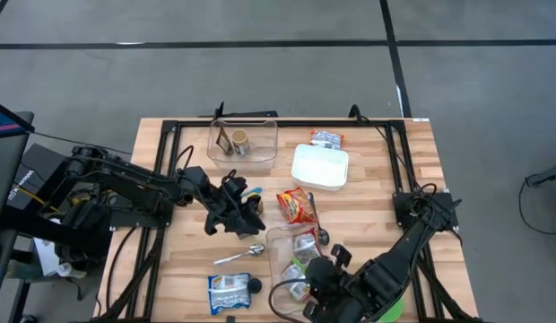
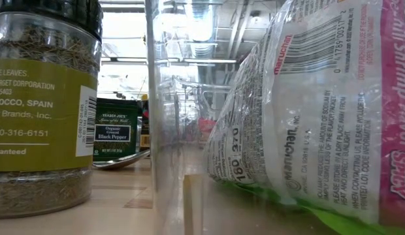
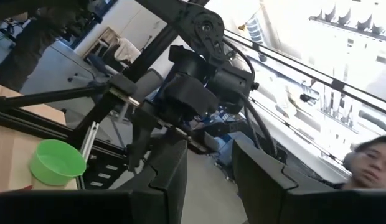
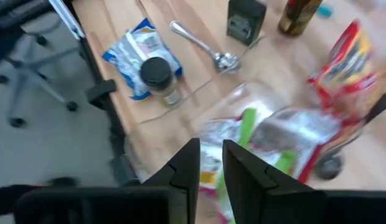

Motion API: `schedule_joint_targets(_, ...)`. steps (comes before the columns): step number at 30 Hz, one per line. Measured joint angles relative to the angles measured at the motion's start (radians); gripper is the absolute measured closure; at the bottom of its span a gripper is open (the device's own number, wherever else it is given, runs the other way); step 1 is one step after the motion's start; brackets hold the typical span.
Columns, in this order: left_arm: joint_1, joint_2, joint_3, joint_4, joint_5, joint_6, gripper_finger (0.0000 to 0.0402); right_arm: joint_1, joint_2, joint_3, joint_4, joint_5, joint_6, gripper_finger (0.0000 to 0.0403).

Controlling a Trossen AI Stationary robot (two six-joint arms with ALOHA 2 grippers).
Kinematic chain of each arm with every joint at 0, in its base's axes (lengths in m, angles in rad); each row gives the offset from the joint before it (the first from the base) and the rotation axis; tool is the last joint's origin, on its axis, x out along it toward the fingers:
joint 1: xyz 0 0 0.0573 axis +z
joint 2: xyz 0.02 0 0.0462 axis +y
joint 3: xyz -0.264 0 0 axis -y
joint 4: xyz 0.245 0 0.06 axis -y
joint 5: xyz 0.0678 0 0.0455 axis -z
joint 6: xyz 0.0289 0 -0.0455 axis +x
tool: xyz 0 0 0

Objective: Pick & Place Food Item
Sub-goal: Put the blue noodle pack into the bottom transparent bin

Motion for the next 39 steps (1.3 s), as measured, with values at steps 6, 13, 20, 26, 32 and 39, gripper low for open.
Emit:
schedule_joint_targets(6, 0.002, 0.0, 0.0, 0.034, -0.026, -0.113, 0.0279, 0.002, 0.0, 0.0, -0.042, 0.102, -0.168, 0.034)
schedule_joint_targets(13, -0.02, 0.0, 0.0, 0.006, -0.108, -0.268, 0.0283, 0.008, -0.008, 0.0, -0.083, 0.159, -0.289, 0.034)
schedule_joint_targets(20, -0.126, -0.001, 0.0, -0.176, -0.178, -0.378, 0.0316, 0.007, -0.063, 0.0, -0.159, 0.208, -0.279, 0.034)
schedule_joint_targets(26, -0.255, -0.003, 0.0, -0.394, -0.228, -0.5, 0.0352, -0.001, -0.117, 0.0, -0.169, 0.244, -0.28, 0.034)
schedule_joint_targets(32, -0.394, -0.003, 0.0, -0.53, -0.235, -0.684, 0.0385, -0.024, -0.133, 0.0, -0.186, 0.259, -0.286, 0.034)
schedule_joint_targets(39, -0.554, -0.075, 0.0, -0.723, -0.353, -0.862, 0.04, -0.054, -0.129, 0.0, -0.184, 0.274, -0.262, 0.034)
